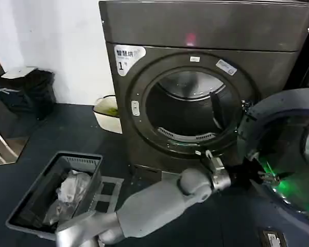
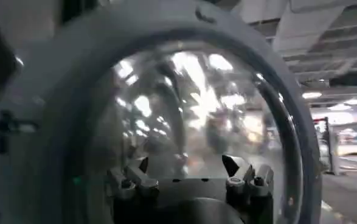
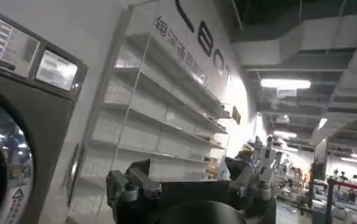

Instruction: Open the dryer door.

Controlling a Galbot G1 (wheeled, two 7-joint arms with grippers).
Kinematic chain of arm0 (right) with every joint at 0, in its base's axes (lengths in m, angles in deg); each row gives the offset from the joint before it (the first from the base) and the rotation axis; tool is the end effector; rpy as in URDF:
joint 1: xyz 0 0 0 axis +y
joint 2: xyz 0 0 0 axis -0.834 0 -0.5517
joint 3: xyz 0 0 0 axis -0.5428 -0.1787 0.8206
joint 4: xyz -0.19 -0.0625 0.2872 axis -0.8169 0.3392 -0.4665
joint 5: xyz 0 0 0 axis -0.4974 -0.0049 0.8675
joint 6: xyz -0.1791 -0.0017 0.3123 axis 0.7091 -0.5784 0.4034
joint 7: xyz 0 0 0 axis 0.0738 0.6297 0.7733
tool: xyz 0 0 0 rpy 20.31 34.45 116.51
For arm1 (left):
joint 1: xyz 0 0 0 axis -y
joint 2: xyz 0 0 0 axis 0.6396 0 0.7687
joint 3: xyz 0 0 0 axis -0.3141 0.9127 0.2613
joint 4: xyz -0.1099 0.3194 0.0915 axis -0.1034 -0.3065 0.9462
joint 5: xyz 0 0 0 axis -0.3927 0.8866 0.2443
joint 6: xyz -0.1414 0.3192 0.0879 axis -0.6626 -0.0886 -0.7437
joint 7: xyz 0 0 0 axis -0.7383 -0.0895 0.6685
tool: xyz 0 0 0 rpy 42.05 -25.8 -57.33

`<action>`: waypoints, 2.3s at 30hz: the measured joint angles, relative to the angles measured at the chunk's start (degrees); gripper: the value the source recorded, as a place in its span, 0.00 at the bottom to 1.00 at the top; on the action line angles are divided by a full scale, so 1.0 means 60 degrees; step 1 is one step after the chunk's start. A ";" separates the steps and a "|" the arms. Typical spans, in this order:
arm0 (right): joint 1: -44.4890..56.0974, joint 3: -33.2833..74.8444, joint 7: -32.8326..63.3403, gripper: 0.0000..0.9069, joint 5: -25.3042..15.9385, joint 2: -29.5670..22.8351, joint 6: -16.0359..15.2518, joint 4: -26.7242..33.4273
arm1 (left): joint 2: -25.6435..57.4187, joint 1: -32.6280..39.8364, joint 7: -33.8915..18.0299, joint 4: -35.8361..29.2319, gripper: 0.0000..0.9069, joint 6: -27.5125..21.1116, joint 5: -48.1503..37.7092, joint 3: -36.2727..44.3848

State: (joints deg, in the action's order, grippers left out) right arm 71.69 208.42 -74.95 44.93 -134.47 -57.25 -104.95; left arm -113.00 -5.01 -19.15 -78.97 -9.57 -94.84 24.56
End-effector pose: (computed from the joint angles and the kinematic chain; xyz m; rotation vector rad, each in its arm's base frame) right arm -0.0768 -0.4765 -0.0145 1.6562 2.4857 -0.5291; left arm 0.4220 -0.3075 -0.2199 1.7941 2.2482 -0.1909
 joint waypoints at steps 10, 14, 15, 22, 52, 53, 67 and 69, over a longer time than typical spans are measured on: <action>-0.0246 0.0229 -0.0047 1.00 -0.0369 0.0455 0.0172 0.0459 | 0.2396 -0.0251 -0.1015 -0.1910 1.00 0.1177 -0.1059 -0.0131; -0.0370 0.0204 -0.0114 1.00 -0.0508 0.0542 0.0180 0.0465 | 0.4032 -0.0498 -0.1079 -0.3119 1.00 0.1202 -0.1064 -0.0176; -0.0405 0.0203 -0.0120 1.00 -0.0578 0.0561 0.0185 0.0466 | 0.4470 -0.0581 -0.1080 -0.3406 1.00 0.1208 -0.1096 -0.0225; -0.0598 0.0172 -0.0197 1.00 -0.0940 0.0619 0.0266 0.0366 | 0.7570 -0.1025 -0.0485 -0.4809 1.00 0.0859 -0.1490 -0.0325; -0.1084 -0.0622 -0.0283 1.00 -0.1165 0.0598 0.0367 0.0361 | 1.4072 -0.2211 0.3613 -0.2659 1.00 -0.0688 0.3892 -0.1077; -0.1077 -0.0623 -0.0284 1.00 -0.1165 0.0580 0.0370 0.0352 | 1.4079 -0.2223 0.3639 -0.2639 1.00 -0.0701 0.3979 -0.1066; -0.1057 -0.0646 -0.0323 1.00 -0.1133 0.0524 0.0493 0.0331 | 1.4103 -0.2247 0.3473 -0.1982 1.00 -0.1266 0.5197 -0.0998; -0.1080 -0.0689 -0.0328 1.00 -0.1133 0.0495 0.0493 0.0293 | 1.4068 -0.2232 0.3464 -0.1918 1.00 -0.1284 0.5232 -0.1003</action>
State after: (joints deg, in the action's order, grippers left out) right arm 65.21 204.29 -76.92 38.14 -131.51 -54.29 -103.20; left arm -28.59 -18.40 1.63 -90.48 -17.27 -63.45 18.54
